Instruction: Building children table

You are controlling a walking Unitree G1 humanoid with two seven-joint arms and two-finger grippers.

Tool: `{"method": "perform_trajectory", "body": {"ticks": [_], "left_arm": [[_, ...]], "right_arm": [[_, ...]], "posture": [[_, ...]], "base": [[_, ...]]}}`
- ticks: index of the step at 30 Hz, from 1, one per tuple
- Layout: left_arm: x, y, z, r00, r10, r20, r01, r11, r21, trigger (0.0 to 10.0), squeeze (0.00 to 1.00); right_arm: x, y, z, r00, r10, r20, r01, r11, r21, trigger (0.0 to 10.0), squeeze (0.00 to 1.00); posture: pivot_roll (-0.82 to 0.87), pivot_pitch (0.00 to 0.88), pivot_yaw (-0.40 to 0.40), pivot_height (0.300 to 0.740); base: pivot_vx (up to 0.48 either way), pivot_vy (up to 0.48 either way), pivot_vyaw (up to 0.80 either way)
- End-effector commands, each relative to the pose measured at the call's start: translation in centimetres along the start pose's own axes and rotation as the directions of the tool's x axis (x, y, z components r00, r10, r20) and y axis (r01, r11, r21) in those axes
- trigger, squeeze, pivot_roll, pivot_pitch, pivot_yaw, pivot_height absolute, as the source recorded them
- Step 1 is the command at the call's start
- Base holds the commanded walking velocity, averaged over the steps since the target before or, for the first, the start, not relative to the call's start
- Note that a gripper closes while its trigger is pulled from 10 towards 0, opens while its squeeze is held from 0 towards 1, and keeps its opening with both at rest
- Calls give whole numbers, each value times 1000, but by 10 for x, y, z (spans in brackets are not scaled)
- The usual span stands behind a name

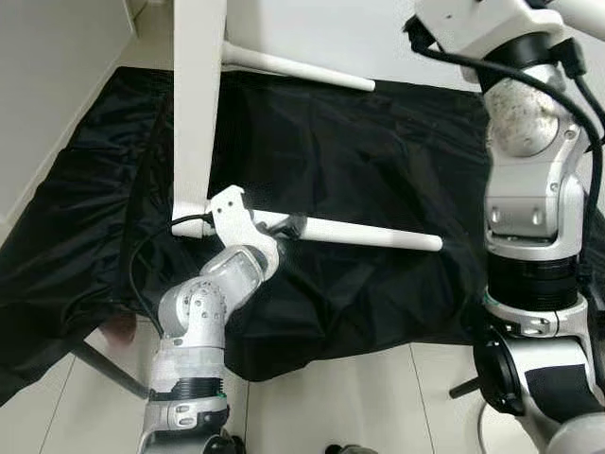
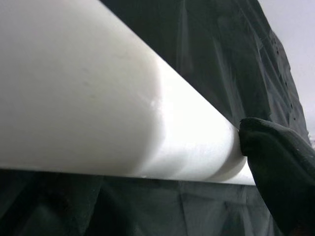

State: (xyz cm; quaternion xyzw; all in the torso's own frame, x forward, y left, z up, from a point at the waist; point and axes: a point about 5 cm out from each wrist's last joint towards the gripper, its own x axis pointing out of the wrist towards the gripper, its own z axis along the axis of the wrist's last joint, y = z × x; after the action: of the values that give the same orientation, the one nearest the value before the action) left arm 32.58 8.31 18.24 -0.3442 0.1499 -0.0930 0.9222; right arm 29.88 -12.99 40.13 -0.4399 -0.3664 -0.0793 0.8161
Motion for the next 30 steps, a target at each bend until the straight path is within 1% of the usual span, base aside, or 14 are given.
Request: {"method": "perform_trajectory", "body": {"ticks": [1,5,6,7,8,9,10,13,19,22,25,27,28,30], "left_arm": [[12,-62,23,991,-38,127,56,989,-139,10000,0],[14,-68,40,978,3,211,44,976,-215,10000,0],[14,-72,49,965,21,260,38,974,-222,9020,0],[13,-74,55,955,34,295,35,974,-225,9020,0],[12,-76,59,947,41,320,33,974,-223,3020,0],[12,-76,59,947,41,320,33,974,-223,3020,0],[10,-78,66,934,41,355,47,971,-235,0,0],[5,-82,74,913,33,406,67,971,-229,0,0],[-8,-96,79,873,-88,480,158,982,-107,0,0],[-20,-104,100,800,-185,571,202,979,33,0,0],[-23,-109,111,765,-214,607,208,975,83,0,0],[-26,-117,134,708,-274,652,222,961,163,0,0],[-26,-117,134,708,-274,652,222,961,163,0,0],[-31,-129,151,654,-360,666,247,933,262,0,0]], "right_arm": [[2,-25,-8,992,-111,-63,119,984,133,0,0],[4,-26,-8,993,-104,-61,111,985,134,0,0],[5,-26,-8,993,-101,-60,108,985,132,0,0],[6,-26,-7,993,-98,-60,105,986,132,0,0],[7,-27,-7,993,-96,-61,104,985,134,0,0],[7,-27,-7,993,-96,-61,104,985,134,0,0],[8,-27,-7,993,-97,-61,104,986,133,0,0],[9,-28,-7,993,-99,-63,107,986,130,0,0],[13,-32,-12,991,-99,-86,109,986,124,0,0],[13,-40,-22,986,-124,-114,137,984,115,0,0],[13,-44,-25,984,-135,-119,149,983,111,0,0],[11,-47,-32,978,-155,-138,171,979,114,0,0],[11,-47,-32,978,-155,-138,171,979,114,0,0],[2,-46,-46,967,-172,-188,198,972,127,0,0]], "posture": [[-114,127,13,740],[-124,132,6,740],[-126,133,3,740],[-127,134,3,740],[-127,134,3,740],[-127,134,3,740],[-128,136,3,740],[-128,136,3,740],[-129,144,7,740],[-108,145,6,740],[-101,145,7,740],[-93,146,5,740],[-93,146,5,740],[-67,144,-4,740]], "base": [[0,0,0],[0,0,0],[0,0,0],[0,0,0],[0,0,0],[0,0,0],[0,0,0],[0,0,0],[0,0,0],[0,0,0],[0,0,0],[0,0,0],[0,0,0],[0,0,0]]}}
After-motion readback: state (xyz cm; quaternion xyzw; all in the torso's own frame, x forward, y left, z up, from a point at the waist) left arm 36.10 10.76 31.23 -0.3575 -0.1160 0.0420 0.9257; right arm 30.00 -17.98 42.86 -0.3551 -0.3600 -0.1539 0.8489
